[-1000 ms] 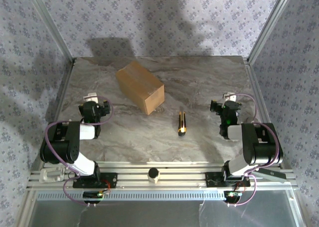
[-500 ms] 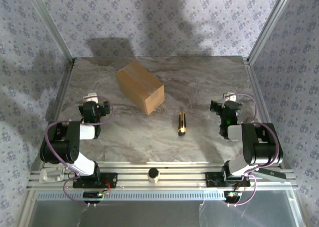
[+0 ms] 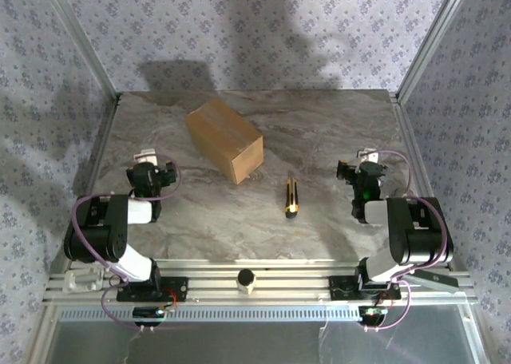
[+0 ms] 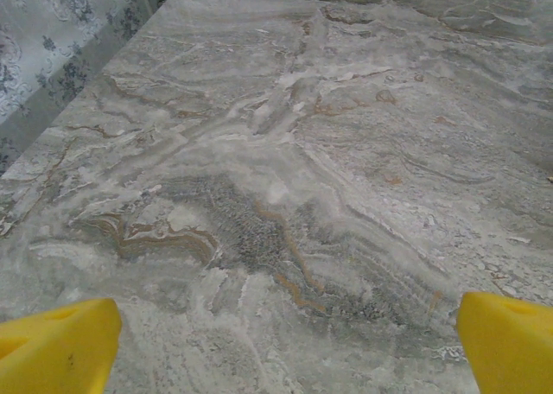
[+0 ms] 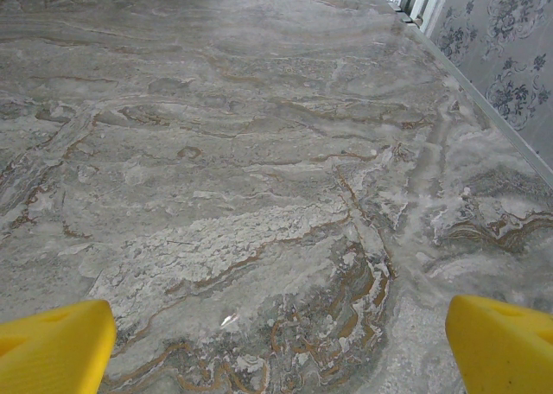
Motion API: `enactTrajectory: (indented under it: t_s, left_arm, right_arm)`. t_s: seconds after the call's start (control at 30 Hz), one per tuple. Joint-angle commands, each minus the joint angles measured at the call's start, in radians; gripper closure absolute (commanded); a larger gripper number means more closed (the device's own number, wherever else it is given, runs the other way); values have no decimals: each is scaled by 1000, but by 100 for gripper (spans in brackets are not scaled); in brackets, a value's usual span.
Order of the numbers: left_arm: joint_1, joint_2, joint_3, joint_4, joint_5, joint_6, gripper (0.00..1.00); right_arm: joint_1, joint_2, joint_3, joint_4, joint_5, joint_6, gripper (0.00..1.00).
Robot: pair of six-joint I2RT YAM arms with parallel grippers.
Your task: Unpack the express box
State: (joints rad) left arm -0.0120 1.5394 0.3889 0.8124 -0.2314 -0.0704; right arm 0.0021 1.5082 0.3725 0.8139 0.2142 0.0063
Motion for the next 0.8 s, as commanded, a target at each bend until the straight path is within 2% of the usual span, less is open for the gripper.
enactTrajectory:
  t_s: [0.0, 0.13, 0.2, 0.27, 0.33, 0.37, 0.57, 0.6, 0.63, 0.7, 0.77]
  left_arm:
    - [8, -7, 5, 37, 26, 9, 0]
    - [9, -6, 5, 37, 25, 8, 1]
    - [4, -8, 6, 39, 12, 12, 11]
    - [-17, -47, 32, -45, -39, 16, 19]
    - [-42, -105, 97, -208, -109, 19, 27]
    - [-46, -125, 120, -257, -109, 23, 29]
    - [-96, -260, 139, -403, -105, 0, 31]
    - [-105, -290, 135, -426, -105, -16, 31]
    - [-112, -321, 130, -450, -102, -33, 31]
    - [-120, -383, 121, -490, -99, -68, 31]
    - [-124, -437, 116, -530, -93, -105, 31]
  right_arm:
    - [-3, 12, 2, 21, 15, 2, 0]
    - [0, 9, 1, 24, 24, 0, 1]
    - [17, -11, 0, 7, 86, 8, 5]
    - [51, -14, -12, 30, 122, -16, 7]
    - [54, -20, -32, 63, 120, -26, 7]
    - [53, -17, -30, 65, 120, -28, 7]
    - [21, -20, 12, -17, 59, -12, 7]
    - [21, -30, 23, -42, 50, -16, 7]
    - [26, -61, 69, -140, 103, -8, 8]
    - [0, -122, 182, -366, 63, 42, 16]
    - [-7, -139, 227, -416, 40, 54, 16]
